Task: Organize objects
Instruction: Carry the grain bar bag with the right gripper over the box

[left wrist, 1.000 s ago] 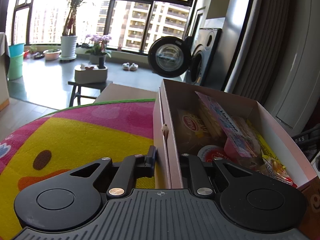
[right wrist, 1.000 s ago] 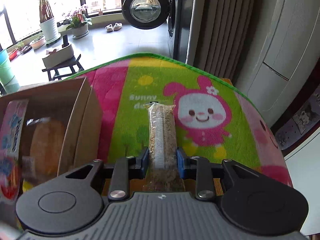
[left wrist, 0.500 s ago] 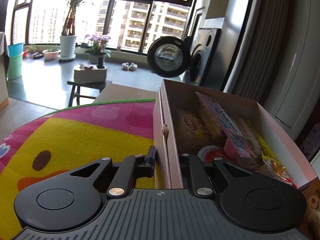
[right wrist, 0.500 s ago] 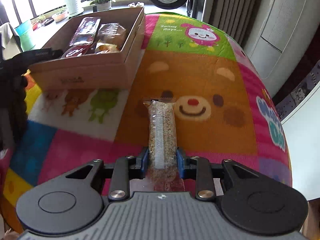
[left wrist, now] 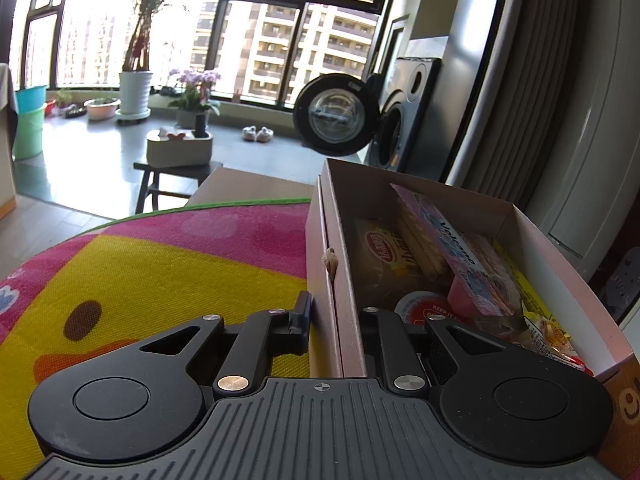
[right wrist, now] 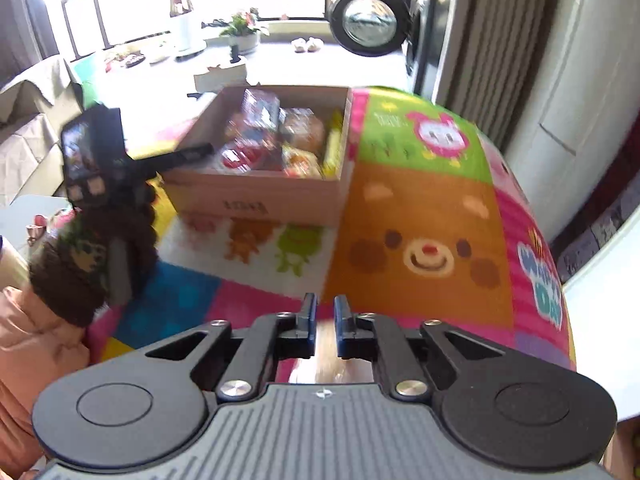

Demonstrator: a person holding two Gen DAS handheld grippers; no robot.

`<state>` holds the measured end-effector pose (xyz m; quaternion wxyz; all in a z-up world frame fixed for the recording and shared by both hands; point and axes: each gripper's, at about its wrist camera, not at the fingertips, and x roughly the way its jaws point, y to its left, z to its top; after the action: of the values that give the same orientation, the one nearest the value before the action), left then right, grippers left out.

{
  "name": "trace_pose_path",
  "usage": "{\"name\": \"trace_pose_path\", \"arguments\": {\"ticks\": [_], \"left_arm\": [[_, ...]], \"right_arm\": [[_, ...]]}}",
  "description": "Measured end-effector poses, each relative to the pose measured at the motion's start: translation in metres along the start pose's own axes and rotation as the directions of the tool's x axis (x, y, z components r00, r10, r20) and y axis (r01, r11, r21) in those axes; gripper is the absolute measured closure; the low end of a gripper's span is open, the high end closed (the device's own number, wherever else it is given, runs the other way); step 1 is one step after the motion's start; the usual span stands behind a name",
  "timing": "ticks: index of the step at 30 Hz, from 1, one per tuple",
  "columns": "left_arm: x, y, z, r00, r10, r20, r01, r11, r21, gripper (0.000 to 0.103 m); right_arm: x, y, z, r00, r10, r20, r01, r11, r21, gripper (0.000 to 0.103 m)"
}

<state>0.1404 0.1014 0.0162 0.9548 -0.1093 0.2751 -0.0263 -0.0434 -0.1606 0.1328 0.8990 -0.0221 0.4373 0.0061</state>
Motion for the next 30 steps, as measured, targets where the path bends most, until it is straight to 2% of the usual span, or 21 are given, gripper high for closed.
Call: {"name": "trace_pose_path", "arguments": {"ticks": [3,6,7,8,10,12,15,18,19,20,21,22,27,30], "left_arm": [[0.001,0.001,0.001,1.000,-0.009,-0.003,0.009,1.000,-0.009,0.087],[0.001,0.002,0.001,1.000,-0.015,-0.007,0.015,1.000,-0.015,0.087],[0.001,0.002,0.002,1.000,-0.016,-0.008,0.016,1.000,-0.015,0.087],[0.002,0.002,0.002,1.000,-0.016,-0.009,0.016,1.000,-0.016,0.087],[0.002,0.002,0.002,1.000,-0.016,-0.010,0.016,1.000,-0.016,0.087],[0.002,0.002,0.002,1.000,-0.015,-0.009,0.015,1.000,-0.016,0.087],[0.002,0.002,0.002,1.000,-0.016,-0.009,0.015,1.000,-0.016,0.087],[0.002,0.002,0.002,1.000,-0.016,-0.009,0.015,1.000,-0.016,0.087],[0.002,0.002,0.001,1.000,-0.016,-0.009,0.015,1.000,-0.016,0.087],[0.002,0.002,0.001,1.000,-0.016,-0.009,0.015,1.000,-0.016,0.087],[0.002,0.002,0.001,1.000,-0.016,-0.009,0.015,1.000,-0.016,0.087],[0.002,0.002,0.001,1.000,-0.016,-0.009,0.015,1.000,-0.016,0.087],[0.003,0.002,0.001,1.000,-0.016,-0.009,0.016,1.000,-0.017,0.087],[0.002,0.002,0.001,1.000,-0.016,-0.009,0.015,1.000,-0.016,0.087]], "right_arm": [[-0.002,0.017,0.012,0.999,-0.034,0.020,0.036,0.996,-0.086,0.094],[0.010,0.025,0.007,0.999,-0.022,-0.044,0.018,0.995,-0.102,0.089],[0.016,0.027,0.002,0.997,-0.025,-0.068,0.018,0.994,-0.106,0.082],[0.022,0.027,-0.004,0.996,-0.029,-0.090,0.020,0.994,-0.104,0.066],[0.034,0.025,-0.016,0.991,-0.030,-0.129,0.019,0.997,-0.081,0.041],[0.048,0.023,-0.024,0.984,-0.030,-0.178,0.020,0.998,-0.060,0.041],[0.068,0.020,-0.035,0.971,0.010,-0.239,-0.014,1.000,-0.013,0.044],[0.075,0.026,-0.041,0.970,-0.017,-0.244,0.005,0.999,-0.050,0.047],[0.073,0.029,-0.041,0.971,-0.023,-0.238,0.008,0.998,-0.064,0.053],[0.071,0.030,-0.040,0.972,-0.026,-0.233,0.009,0.997,-0.073,0.066],[0.069,0.031,-0.038,0.973,-0.019,-0.231,0.000,0.997,-0.081,0.074],[0.066,0.032,-0.036,0.973,-0.001,-0.232,-0.017,0.997,-0.075,0.078],[0.054,0.044,-0.031,0.980,-0.004,-0.199,-0.021,0.992,-0.123,0.079],[0.049,0.046,-0.022,0.983,-0.003,-0.182,-0.016,0.994,-0.107,0.079]]}}
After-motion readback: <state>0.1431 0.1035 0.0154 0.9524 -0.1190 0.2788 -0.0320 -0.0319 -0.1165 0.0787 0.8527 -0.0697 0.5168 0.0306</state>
